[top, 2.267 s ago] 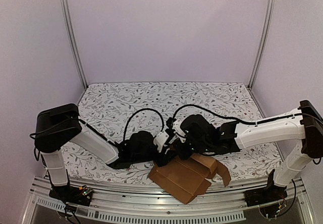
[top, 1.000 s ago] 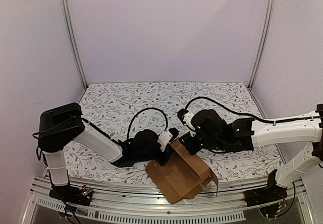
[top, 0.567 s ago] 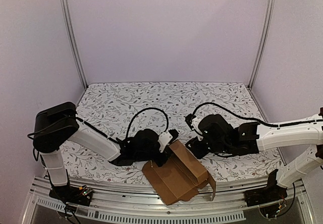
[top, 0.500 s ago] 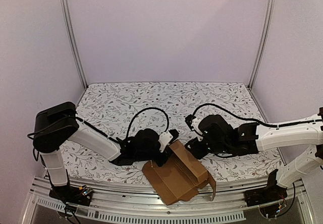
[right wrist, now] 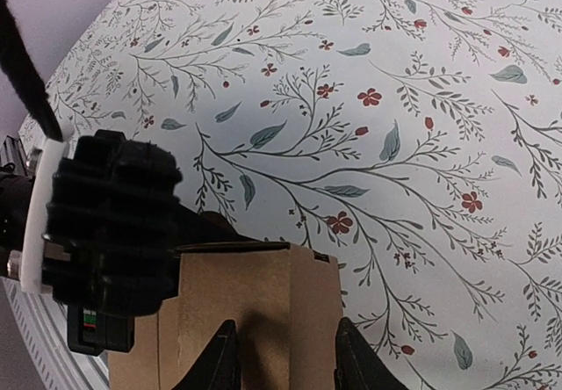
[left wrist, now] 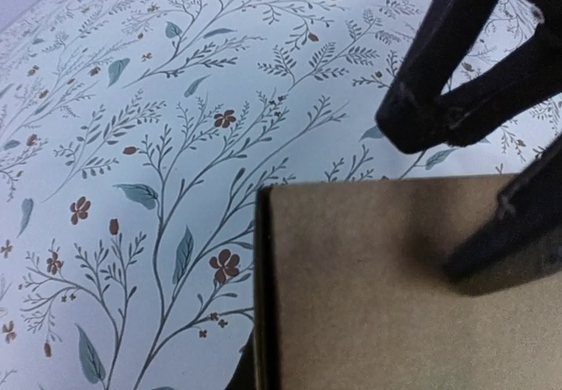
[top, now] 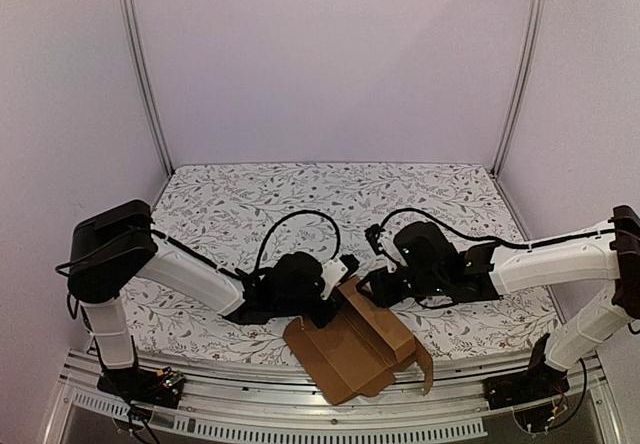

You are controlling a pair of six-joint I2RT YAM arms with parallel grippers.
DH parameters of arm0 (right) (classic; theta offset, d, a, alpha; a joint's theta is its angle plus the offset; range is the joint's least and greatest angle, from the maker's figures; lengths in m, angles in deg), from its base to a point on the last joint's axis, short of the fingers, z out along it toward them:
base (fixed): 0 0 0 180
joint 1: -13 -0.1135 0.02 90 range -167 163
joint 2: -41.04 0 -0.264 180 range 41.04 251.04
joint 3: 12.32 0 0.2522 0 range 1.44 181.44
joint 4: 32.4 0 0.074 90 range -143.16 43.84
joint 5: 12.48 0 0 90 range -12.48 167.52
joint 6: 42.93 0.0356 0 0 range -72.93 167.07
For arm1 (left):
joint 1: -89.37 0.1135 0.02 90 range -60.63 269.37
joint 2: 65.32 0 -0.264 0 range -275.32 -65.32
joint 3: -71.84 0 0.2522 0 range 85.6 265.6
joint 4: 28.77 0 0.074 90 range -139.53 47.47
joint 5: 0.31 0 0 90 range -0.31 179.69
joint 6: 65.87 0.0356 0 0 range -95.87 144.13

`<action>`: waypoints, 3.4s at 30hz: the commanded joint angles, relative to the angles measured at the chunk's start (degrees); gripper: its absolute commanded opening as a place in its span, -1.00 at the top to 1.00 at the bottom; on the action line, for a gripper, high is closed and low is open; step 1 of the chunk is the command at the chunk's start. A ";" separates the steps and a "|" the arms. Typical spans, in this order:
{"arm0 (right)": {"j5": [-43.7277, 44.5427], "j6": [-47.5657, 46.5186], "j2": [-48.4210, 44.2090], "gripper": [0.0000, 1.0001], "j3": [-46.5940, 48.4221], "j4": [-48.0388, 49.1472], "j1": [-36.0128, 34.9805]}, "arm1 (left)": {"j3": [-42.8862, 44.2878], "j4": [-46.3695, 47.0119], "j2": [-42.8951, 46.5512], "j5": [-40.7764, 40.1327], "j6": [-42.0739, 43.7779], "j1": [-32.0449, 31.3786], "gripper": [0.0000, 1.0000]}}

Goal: Fold the paper box

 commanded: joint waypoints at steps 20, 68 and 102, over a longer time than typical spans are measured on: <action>-6.80 5.46 -0.37 0.50 -7.00 6.65 1.89 | -1.03 12.91 -5.87 -4.62 -1.42 -1.04 0.14; -7.20 12.27 -6.21 0.57 -10.34 7.96 3.44 | -1.45 33.21 -12.82 9.70 -9.13 4.33 0.15; 0.74 6.45 -14.34 -0.20 -3.64 -3.78 3.62 | -3.80 17.81 -4.42 -16.15 -7.74 3.10 1.00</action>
